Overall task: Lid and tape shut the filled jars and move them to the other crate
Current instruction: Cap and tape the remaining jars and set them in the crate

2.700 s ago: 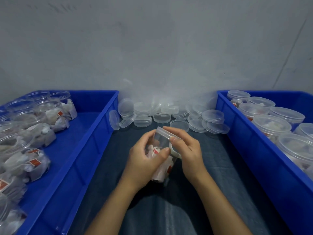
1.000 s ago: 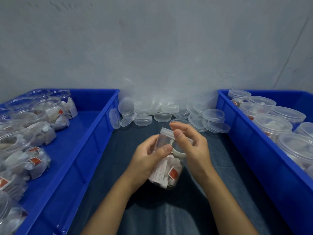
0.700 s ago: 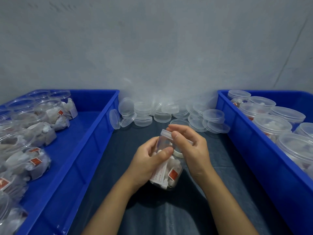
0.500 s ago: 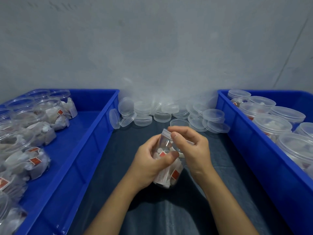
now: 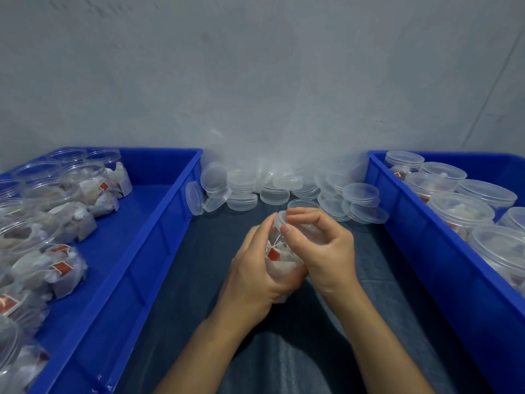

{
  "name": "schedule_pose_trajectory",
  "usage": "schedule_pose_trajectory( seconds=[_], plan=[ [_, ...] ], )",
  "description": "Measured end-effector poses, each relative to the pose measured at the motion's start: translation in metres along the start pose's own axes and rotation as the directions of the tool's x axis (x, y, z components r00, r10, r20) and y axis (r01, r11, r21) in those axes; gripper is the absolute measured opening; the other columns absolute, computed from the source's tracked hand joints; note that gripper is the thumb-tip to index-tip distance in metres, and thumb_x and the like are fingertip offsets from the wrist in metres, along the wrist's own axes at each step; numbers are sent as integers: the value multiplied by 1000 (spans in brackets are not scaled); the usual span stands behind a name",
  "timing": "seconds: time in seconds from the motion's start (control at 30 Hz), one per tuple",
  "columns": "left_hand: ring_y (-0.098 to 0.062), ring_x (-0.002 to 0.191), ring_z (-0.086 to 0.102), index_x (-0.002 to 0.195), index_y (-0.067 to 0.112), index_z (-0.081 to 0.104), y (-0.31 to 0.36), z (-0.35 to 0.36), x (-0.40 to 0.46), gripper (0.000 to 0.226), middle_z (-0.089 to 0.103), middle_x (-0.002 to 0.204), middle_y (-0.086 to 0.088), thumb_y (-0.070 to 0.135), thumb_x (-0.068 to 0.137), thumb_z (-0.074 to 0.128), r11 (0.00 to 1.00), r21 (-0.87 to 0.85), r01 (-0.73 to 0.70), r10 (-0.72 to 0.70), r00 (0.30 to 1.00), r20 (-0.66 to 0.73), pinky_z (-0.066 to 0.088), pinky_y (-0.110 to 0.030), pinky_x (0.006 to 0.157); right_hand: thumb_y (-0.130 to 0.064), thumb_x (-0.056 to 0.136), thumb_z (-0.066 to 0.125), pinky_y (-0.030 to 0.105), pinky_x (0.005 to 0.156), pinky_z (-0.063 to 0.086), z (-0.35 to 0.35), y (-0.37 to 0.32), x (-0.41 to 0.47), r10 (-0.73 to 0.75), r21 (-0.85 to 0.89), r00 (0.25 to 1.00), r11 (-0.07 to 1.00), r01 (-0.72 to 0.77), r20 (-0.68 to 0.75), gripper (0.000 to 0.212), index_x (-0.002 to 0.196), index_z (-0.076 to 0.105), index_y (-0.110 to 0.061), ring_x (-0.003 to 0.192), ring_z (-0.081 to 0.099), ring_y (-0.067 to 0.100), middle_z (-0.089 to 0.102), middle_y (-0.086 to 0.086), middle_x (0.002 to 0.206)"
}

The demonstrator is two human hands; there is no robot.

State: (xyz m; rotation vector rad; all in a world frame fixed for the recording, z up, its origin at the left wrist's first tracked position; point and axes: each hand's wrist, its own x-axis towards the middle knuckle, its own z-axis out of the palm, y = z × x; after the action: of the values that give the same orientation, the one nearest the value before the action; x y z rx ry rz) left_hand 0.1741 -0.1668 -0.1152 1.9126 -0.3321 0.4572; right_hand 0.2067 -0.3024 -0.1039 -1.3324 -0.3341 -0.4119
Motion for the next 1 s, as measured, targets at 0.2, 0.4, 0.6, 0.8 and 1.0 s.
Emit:
schedule_pose_trajectory(
  seconds=[0.2,0.4,0.6,0.8,1.0],
  plan=[
    [-5,114,64,160,34,40,10,4,-7,97,56,136,15,66,71,63,993,116,32,-24,998,-65,59,-38,88,-5,78,86,51,103,55,8,0,-1,-24,-17,998,1000,24,-50,14,85,76,-11,108,73,28,76,9,108],
    [-1,121,62,158,29,46,5,7,-3,94,59,138,15,50,72,79,996,82,28,-21,997,-78,57,-33,95,0,82,86,52,102,55,7,0,-1,-25,-94,999,995,21,-44,13,87,77,-9,107,74,23,77,6,107],
    [-3,110,71,142,40,58,-13,5,5,78,72,124,17,54,71,89,995,-62,79,-91,974,-210,61,-33,91,-39,86,78,43,103,54,-7,-6,5,21,-188,999,982,-25,-26,27,109,78,-26,118,68,14,75,-6,119],
    [-5,113,68,143,36,47,-34,-6,13,85,64,130,16,62,70,82,975,-160,156,-209,894,-397,60,-41,96,-31,98,64,35,99,50,-26,15,8,86,-637,995,766,-93,-42,14,109,72,-29,110,64,9,72,-12,110],
    [3,124,60,150,39,38,-44,-8,15,86,58,140,22,43,81,89,978,-117,175,-203,932,-299,52,-24,101,-34,95,68,35,96,47,-31,31,2,293,-944,942,324,62,163,22,112,72,-21,117,49,23,60,-3,117]
  ],
)
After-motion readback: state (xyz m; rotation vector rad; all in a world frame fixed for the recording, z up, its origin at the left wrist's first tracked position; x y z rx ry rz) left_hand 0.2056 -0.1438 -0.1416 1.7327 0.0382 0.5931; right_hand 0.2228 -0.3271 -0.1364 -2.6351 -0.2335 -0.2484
